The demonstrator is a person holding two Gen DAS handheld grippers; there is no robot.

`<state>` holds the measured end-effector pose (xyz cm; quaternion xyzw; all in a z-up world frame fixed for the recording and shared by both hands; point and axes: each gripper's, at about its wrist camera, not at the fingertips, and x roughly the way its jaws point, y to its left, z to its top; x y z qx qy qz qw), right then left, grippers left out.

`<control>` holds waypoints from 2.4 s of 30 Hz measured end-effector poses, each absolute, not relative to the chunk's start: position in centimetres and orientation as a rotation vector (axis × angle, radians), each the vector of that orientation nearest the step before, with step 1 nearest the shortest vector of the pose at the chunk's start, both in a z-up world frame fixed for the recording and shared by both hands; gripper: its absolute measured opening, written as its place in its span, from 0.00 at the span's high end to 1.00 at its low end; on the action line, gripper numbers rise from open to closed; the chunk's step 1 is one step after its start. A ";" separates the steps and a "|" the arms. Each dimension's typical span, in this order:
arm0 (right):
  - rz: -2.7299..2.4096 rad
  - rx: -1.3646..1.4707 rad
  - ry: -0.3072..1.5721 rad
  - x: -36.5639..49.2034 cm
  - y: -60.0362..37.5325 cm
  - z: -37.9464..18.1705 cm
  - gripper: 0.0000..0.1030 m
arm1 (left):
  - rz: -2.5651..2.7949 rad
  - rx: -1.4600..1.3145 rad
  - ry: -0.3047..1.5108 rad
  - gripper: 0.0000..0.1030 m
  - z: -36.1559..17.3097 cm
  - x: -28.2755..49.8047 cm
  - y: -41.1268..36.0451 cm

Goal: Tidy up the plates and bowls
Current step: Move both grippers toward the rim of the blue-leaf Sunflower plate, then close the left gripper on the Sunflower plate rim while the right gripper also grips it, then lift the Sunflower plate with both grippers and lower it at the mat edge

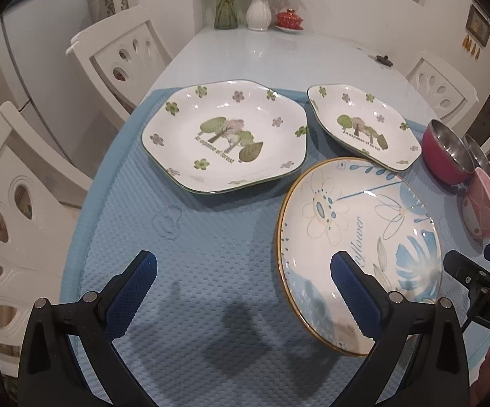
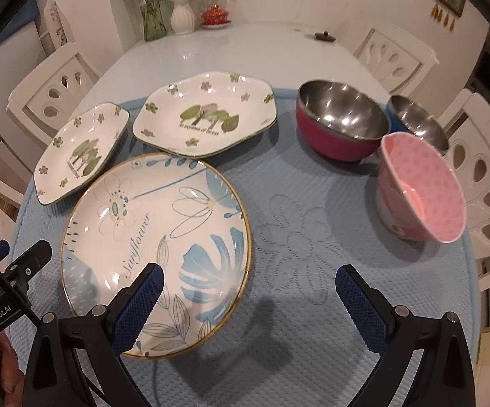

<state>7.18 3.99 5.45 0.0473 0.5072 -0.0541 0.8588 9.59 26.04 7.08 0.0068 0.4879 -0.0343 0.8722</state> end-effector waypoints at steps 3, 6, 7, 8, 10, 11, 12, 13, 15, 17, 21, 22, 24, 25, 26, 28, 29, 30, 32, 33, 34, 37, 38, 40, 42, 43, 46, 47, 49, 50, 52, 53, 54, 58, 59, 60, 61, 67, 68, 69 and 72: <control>-0.106 0.111 1.088 7.9 3.7 4.8 0.02 | -0.078 0.028 1.023 0.01 6.7 10.0 25.6; -0.096 0.122 1.105 8.5 3.4 4.2 0.02 | -0.083 0.030 1.031 0.01 6.3 10.6 25.3; -0.090 0.132 1.111 8.7 3.3 3.9 0.02 | -0.085 0.030 1.032 0.01 6.2 10.7 25.2; -0.085 0.138 1.116 8.9 3.2 3.7 0.03 | -0.087 0.033 1.033 0.01 6.1 10.9 25.1; -0.075 0.147 1.131 9.4 3.1 3.2 0.08 | -0.093 0.038 1.034 0.01 5.9 11.2 24.8; -0.069 0.150 1.139 9.6 3.1 3.0 0.11 | -0.098 0.041 1.033 0.02 5.8 11.3 24.7; -0.063 0.154 1.148 9.7 3.1 2.6 0.13 | -0.104 0.045 1.037 0.03 5.6 11.5 24.5; -0.057 0.159 1.160 9.9 3.0 2.3 0.16 | -0.107 0.049 1.044 0.06 5.4 11.6 24.4; -0.045 0.172 1.176 10.1 3.0 1.7 0.20 | -0.119 0.053 1.061 0.10 4.8 12.0 24.0; -0.031 0.188 1.181 10.4 2.9 1.4 0.22 | -0.128 0.051 1.073 0.14 4.4 12.2 23.8; -0.006 0.187 1.182 11.0 3.0 1.0 0.31 | -0.140 0.043 1.085 0.18 3.7 12.6 23.6; 0.002 0.191 1.183 11.1 2.9 0.9 0.33 | -0.143 0.043 1.087 0.23 3.6 12.6 23.6; 0.018 0.206 1.187 11.4 2.8 0.6 0.40 | -0.153 0.043 1.098 0.30 3.2 12.9 23.6; 0.028 0.216 1.192 11.7 2.7 0.4 0.43 | -0.157 0.043 1.103 0.36 3.0 12.9 23.6; 0.038 0.224 1.195 11.8 2.7 0.2 0.47 | -0.162 0.041 1.109 0.42 2.7 13.0 23.6; 0.051 0.235 1.194 12.1 2.7 0.0 0.50 | -0.185 0.019 1.121 0.53 2.4 13.1 23.7; 0.056 0.236 1.188 12.1 2.7 0.0 0.52 | -0.205 -0.005 1.116 0.61 2.4 13.1 23.9; 0.062 0.237 1.182 12.1 2.7 0.0 0.54 | -0.221 -0.025 1.114 0.63 2.4 13.1 23.9; 0.077 0.243 1.176 12.1 2.6 0.0 0.58 | -0.235 -0.031 1.115 0.65 2.4 13.3 23.8; 0.083 0.249 1.172 12.2 2.5 0.0 0.59 | -0.241 -0.026 1.112 0.65 2.4 13.3 23.7; 0.092 0.255 1.166 12.2 2.3 0.0 0.60 | -0.244 -0.024 1.110 0.65 2.3 13.3 23.5; 0.116 0.256 1.154 12.3 2.3 -0.1 0.60 | -0.263 -0.031 1.109 0.65 2.2 13.3 23.3; 0.125 0.248 1.151 12.3 2.4 -0.1 0.60 | -0.269 -0.035 1.106 0.65 2.2 13.3 23.3; 0.148 0.228 1.148 12.3 2.6 -0.1 0.60 | -0.282 -0.048 1.107 0.65 2.1 13.4 23.2; 0.165 0.217 1.147 12.3 2.8 -0.1 0.60 | -0.284 -0.061 1.109 0.65 2.1 13.4 23.1; 0.175 0.209 1.151 12.3 3.0 -0.1 0.60 | -0.281 -0.067 1.107 0.65 2.0 13.4 23.2; 0.173 0.225 1.159 12.5 3.0 -0.1 0.60 | -0.287 -0.084 1.111 0.65 2.1 13.4 23.3; 0.173 0.247 1.163 12.6 2.9 -0.1 0.60 | -0.287 -0.095 1.120 0.65 2.1 13.5 23.3; 0.177 0.301 1.174 12.6 2.5 0.1 0.60 | -0.294 -0.137 1.131 0.65 2.3 13.4 23.7; 0.174 0.321 1.179 12.5 2.4 0.1 0.60 | -0.294 -0.152 1.135 0.65 2.3 13.3 23.8; 0.164 0.334 1.188 12.1 2.4 0.4 0.60 | -0.285 -0.150 1.137 0.65 2.4 12.8 23.9; 0.158 0.334 1.191 11.8 2.6 0.7 0.60 | -0.278 -0.151 1.140 0.65 2.5 12.6 23.9; 0.154 0.334 1.193 11.6 2.7 0.8 0.60 | -0.272 -0.161 1.140 0.65 2.7 12.2 24.1; 0.147 0.331 1.203 10.3 3.3 1.8 0.60 | -0.261 -0.181 1.118 0.65 4.1 10.9 24.9; 0.150 0.331 1.203 10.0 3.6 2.1 0.60 | -0.257 -0.178 1.110 0.65 4.6 10.5 25.2; 0.152 0.332 1.204 9.7 3.7 2.3 0.60 | -0.253 -0.181 1.104 0.65 5.1 10.2 25.5; 0.156 0.335 1.205 9.3 4.0 2.7 0.60 | -0.249 -0.185 1.099 0.65 5.5 9.8 25.9; 0.189 0.321 1.207 7.2 6.3 4.3 0.60 | -0.212 -0.178 1.081 0.65 6.9 7.5 28.0; 0.195 0.315 1.213 6.9 6.8 4.3 0.60 | -0.204 -0.179 1.083 0.65 6.9 7.1 28.4; 0.201 0.311 1.221 6.6 7.2 4.3 0.60 | -0.194 -0.180 1.084 0.65 6.9 6.6 28.9; 0.224 0.302 1.241 5.5 8.6 3.9 0.60 | -0.169 -0.180 1.089 0.65 6.7 5.8 30.0</control>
